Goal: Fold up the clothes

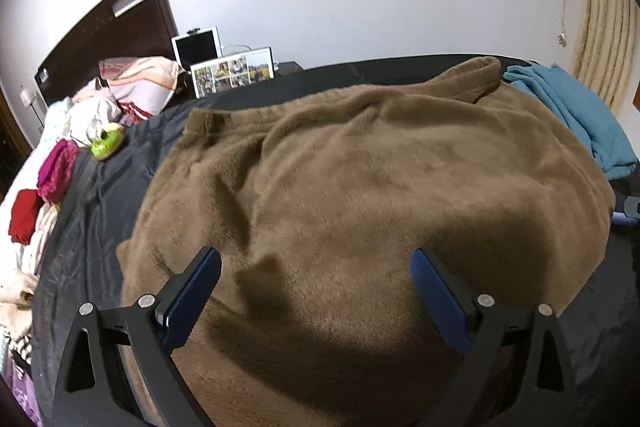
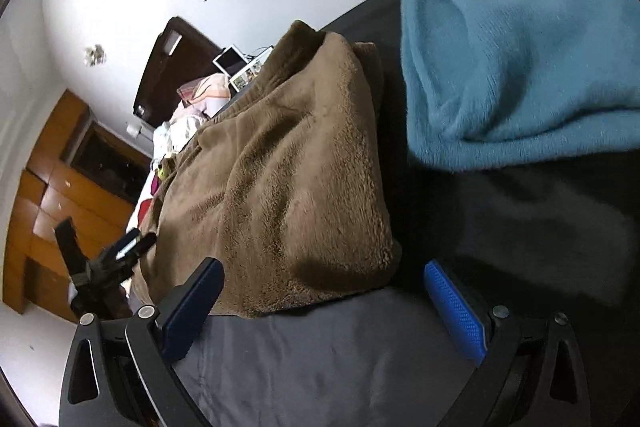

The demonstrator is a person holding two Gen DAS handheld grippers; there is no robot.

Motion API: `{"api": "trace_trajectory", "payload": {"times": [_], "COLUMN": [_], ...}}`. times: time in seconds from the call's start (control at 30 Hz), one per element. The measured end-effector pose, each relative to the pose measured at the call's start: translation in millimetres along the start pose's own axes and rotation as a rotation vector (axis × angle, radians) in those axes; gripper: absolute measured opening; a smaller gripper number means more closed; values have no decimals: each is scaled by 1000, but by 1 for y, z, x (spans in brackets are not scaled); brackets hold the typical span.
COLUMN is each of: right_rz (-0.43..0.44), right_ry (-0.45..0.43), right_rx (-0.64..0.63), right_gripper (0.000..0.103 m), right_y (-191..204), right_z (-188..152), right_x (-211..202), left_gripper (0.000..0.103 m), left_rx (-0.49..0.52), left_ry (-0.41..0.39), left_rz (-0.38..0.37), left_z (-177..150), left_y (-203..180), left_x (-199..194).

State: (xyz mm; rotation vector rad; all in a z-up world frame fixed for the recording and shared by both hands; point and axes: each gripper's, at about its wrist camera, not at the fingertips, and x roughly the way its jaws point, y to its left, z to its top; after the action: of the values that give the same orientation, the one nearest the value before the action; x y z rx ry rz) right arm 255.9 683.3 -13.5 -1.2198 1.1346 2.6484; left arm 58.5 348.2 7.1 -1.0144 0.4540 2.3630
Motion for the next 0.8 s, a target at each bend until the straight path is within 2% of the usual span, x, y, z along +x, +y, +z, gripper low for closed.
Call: {"api": "trace_trajectory", "payload": {"times": [0.23,0.47,0.57,0.8], "right_rz": [58,57,70,-5], "right_ry": [-9,-26,-89,-219], "right_rx": [70,95,163,181], "right_gripper": [102,102,102,102], "right_y": [3,18,14,35], "right_z": [1,10,12,6], "right_x": [7,26,29,43], "left_gripper": [98,100,100,102], "left_rx": [-43,-40,-33,-22], "left_ry": [25,31,31,28], "left_rz": [-27,-34,-32,-29], "left_z": [-7,-12,-14,-16], "left_y": [9,11,10,10], "left_x": [12,18,20,25]}}
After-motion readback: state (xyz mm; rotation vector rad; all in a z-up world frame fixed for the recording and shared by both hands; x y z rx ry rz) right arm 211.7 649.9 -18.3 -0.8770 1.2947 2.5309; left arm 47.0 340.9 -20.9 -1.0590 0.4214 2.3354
